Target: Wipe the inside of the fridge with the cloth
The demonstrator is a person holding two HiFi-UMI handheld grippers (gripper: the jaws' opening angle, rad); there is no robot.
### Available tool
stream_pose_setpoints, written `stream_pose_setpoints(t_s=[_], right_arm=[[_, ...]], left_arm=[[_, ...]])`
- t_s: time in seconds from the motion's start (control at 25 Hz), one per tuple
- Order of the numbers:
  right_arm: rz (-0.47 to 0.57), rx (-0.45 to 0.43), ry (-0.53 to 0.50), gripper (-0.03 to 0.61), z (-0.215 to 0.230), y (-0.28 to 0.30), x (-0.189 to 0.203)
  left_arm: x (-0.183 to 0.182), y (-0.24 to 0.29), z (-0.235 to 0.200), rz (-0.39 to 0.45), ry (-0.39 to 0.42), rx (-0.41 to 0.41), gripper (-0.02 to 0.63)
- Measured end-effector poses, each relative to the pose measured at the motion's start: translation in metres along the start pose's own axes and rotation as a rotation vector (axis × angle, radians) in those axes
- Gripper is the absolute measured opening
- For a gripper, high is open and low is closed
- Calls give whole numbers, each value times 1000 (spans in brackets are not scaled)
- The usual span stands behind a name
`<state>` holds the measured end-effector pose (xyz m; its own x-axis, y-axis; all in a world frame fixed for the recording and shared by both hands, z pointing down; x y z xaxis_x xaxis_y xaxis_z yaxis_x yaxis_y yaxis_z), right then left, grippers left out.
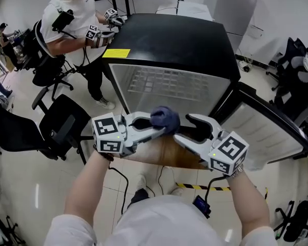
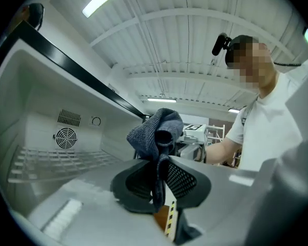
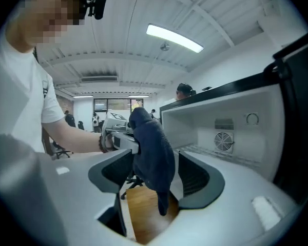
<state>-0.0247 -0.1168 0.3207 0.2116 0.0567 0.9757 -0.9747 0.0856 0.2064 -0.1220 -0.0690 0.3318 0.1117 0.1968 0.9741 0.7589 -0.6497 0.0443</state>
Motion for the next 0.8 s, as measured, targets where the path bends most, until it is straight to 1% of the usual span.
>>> stream_pose_setpoints(t_s=[0.16,0.28,0.36,0.44,0.6,0.68,0.8], right_arm=[[-40,-113,4,291,-20,31,-2],[-63,-188,8,291,-38,48,-2],[-54,-214,-5,286,-43,58,-5],[-35,-218,-17,261,-46,68,-9],[-16,-200,-23,176,-51,87,-9],[-24,-195,-31,163,-53,95,-6],[-40,-192,-34,163,-56,106,-3]], left_arm=[[4,-27,4,-22,-43,68,52],[8,-40,4,-37,-68,94,52],[7,-48,1,-39,-70,95,52],[6,-58,-2,-35,-66,88,52],[8,-77,-6,-42,-68,89,52],[11,-83,-6,-47,-74,98,52],[16,-91,-8,-53,-80,104,52]])
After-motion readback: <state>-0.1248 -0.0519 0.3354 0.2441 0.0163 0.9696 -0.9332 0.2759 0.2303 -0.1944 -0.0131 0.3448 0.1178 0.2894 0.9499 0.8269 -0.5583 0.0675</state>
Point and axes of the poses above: the fingertips, and each gripper's own axes: y forward along the fingers, z to its right, x out of its underside, the point moved 4 cm from there along -y, backward along the fingers
